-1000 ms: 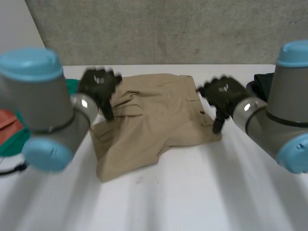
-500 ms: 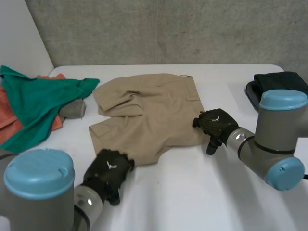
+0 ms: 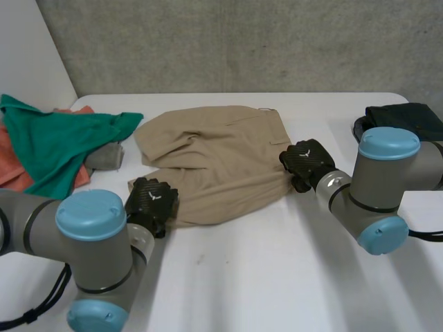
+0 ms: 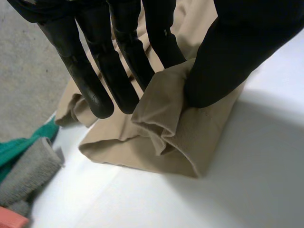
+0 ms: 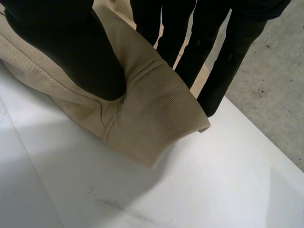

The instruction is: Fold the laundry.

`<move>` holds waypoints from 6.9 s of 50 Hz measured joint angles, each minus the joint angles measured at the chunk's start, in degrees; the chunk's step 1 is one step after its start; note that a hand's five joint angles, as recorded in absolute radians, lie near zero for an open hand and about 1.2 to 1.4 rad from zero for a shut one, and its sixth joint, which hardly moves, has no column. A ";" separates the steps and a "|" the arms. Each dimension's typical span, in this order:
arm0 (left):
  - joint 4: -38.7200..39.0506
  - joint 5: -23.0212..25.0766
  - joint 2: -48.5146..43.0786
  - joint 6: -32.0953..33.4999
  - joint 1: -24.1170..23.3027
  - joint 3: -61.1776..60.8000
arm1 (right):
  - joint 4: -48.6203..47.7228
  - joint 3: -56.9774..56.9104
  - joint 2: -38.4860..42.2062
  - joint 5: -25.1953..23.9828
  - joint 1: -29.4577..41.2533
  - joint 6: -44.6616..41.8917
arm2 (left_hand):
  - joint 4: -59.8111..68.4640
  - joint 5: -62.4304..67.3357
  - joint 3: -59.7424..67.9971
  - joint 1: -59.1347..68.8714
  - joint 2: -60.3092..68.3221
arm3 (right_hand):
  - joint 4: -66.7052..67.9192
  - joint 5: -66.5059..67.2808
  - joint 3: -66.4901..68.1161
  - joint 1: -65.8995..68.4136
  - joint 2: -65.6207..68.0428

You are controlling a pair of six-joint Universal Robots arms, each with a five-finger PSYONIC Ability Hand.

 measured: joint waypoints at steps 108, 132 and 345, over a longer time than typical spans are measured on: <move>-11.27 -0.42 11.33 7.39 -4.53 6.18 | 14.42 0.60 -9.85 9.61 2.38 -13.06 | 3.71 3.24 4.61 0.67 6.67 | 0.52 1.41 1.35 0.00 0.89; -49.79 -0.10 33.02 0.20 -22.71 -8.89 | 49.12 24.63 -33.20 -0.77 -4.16 -30.36 | 3.71 3.23 4.61 0.67 6.67 | 0.52 1.57 1.35 -0.04 0.89; -29.51 4.93 7.16 -11.96 -7.74 33.57 | -6.97 25.54 -26.96 -3.91 3.66 1.60 | -53.63 -51.83 -51.88 -53.29 -50.50 | -56.45 -53.40 -55.74 -54.25 -57.65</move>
